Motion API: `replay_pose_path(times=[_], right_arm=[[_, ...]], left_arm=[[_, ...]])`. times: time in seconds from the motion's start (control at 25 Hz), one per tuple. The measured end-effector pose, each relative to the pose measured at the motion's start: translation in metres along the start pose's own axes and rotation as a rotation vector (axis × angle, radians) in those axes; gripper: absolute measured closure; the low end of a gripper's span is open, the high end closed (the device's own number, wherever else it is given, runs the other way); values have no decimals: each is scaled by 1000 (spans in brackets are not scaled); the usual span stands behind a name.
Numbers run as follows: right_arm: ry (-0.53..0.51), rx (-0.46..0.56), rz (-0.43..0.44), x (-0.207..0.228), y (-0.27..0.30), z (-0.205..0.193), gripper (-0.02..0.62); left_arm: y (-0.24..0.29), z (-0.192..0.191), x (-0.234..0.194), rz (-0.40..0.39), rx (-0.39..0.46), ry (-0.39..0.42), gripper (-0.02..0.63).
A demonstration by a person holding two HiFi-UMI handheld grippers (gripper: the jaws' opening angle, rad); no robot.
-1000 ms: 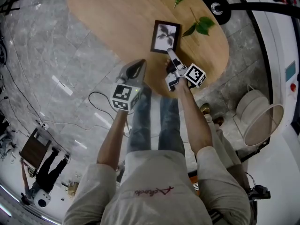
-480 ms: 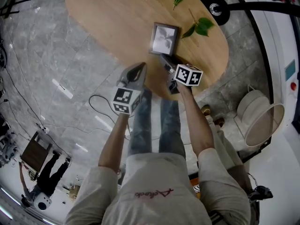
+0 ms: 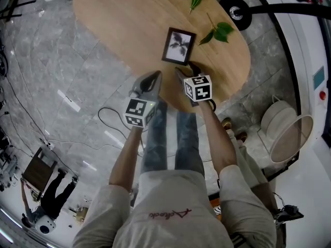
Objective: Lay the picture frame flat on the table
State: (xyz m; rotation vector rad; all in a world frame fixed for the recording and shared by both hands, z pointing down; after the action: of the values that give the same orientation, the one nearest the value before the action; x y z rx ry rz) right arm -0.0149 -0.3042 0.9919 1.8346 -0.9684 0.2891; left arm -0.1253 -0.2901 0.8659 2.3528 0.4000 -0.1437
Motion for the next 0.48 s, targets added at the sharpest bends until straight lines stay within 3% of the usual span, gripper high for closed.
replay_pose_path(times=[0.12, 0.4, 0.48], right_arm=[[-78, -6, -62, -1, -6, 1, 361], [-132, 24, -148, -12, -30, 8, 591], [-140, 33, -150, -20, -38, 11, 591]], left_arm=[[-2, 0, 3, -1, 1, 1, 606], [-17, 7, 7, 3, 6, 15, 606], [-23, 14, 9, 2, 15, 20, 606]])
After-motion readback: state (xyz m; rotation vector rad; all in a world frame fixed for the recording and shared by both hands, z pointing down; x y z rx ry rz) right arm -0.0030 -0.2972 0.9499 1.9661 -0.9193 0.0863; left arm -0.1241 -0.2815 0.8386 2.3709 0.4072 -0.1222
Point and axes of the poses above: the fingertips, and each gripper's own axes: y forward along the fingers, x to its right, z out of its top, the point moved 3 cm from there along -y, backward along the fingers, and after that the axes turned 12 degrees about z, right-handed, at the moved point
